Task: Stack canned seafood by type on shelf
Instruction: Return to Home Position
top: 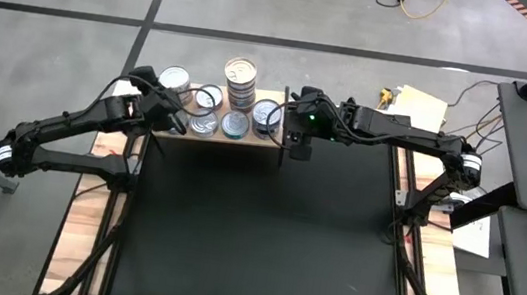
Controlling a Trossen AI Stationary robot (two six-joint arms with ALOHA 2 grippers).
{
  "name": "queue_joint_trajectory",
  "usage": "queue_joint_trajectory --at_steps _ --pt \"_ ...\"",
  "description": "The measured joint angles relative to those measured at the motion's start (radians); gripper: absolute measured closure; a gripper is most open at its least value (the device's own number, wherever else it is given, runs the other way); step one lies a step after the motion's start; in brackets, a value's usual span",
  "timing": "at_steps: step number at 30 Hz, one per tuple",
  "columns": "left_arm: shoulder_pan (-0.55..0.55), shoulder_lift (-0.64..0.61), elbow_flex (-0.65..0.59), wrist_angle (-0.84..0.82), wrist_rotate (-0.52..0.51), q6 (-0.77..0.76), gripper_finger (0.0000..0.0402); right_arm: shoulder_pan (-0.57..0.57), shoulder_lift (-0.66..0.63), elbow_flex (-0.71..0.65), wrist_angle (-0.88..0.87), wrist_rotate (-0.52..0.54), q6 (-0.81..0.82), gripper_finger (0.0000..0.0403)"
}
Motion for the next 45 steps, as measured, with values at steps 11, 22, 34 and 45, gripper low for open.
queue_joint_trajectory --at_steps 11,22,34,45 --pt "-0.002 -0.005 0.000 -0.028 -0.050 0.007 0.0184 0.000 -0.036 0.000 -0.006 -0.036 -0.016 0.0274" --pt "-0.171 0.002 0.089 -0.024 0.097 -0.045 0.0184 0.002 -0.063 0.000 0.011 -0.108 -0.015 0.0287" --pt "-0.368 -0.011 0.404 0.064 1.187 -0.337 0.0184 0.009 -0.059 -0.005 0.019 -0.184 -0.016 0.0283" --pt "-0.460 -0.021 0.219 0.283 1.149 -0.368 0.0184 0.059 -0.058 -0.056 0.054 -0.190 -0.023 0.0292"
